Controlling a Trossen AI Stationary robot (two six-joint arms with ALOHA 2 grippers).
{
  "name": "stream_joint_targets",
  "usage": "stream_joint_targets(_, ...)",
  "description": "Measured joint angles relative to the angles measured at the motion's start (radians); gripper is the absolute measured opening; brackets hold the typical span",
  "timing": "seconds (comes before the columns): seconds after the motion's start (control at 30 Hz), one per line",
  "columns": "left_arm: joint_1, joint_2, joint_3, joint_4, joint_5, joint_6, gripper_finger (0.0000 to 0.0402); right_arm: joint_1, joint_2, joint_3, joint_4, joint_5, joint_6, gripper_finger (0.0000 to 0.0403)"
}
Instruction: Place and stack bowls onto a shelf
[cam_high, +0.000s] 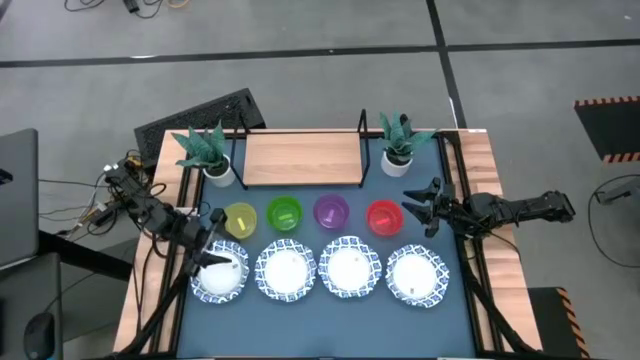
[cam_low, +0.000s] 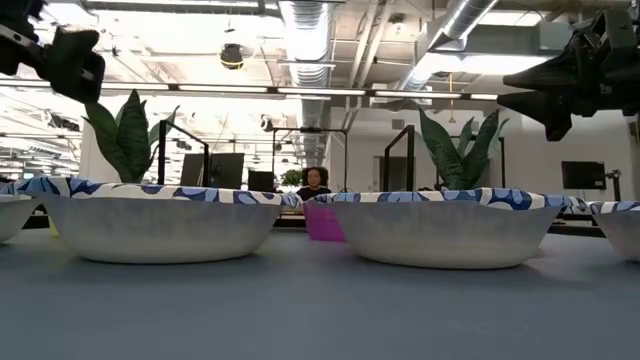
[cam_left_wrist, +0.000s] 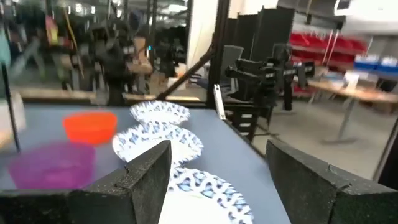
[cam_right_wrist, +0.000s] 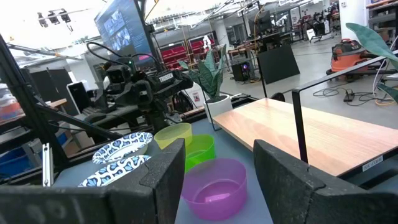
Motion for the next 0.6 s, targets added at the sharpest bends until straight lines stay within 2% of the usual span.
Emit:
stream_joint_targets(0.2, 0.000, 0.000, 0.000, -0.032, -0.001, -0.261, 0.0247, 0.000, 0.000, 0.000, 0.000, 0.000, 0.000, 0.0215)
stream_joint_targets(0.47, 0.000, 0.000, 0.000, -0.023, -0.111, -0.293, 0.0247, 0.000, 0.000, 0.000, 0.000, 0.000, 0.000, 0.0215)
stream_joint_targets(0.6, 0.000, 0.000, 0.000, 0.012, -0.178, -0.361, 0.0247, 0.000, 0.000, 0.000, 0.000, 0.000, 0.000, 0.0215)
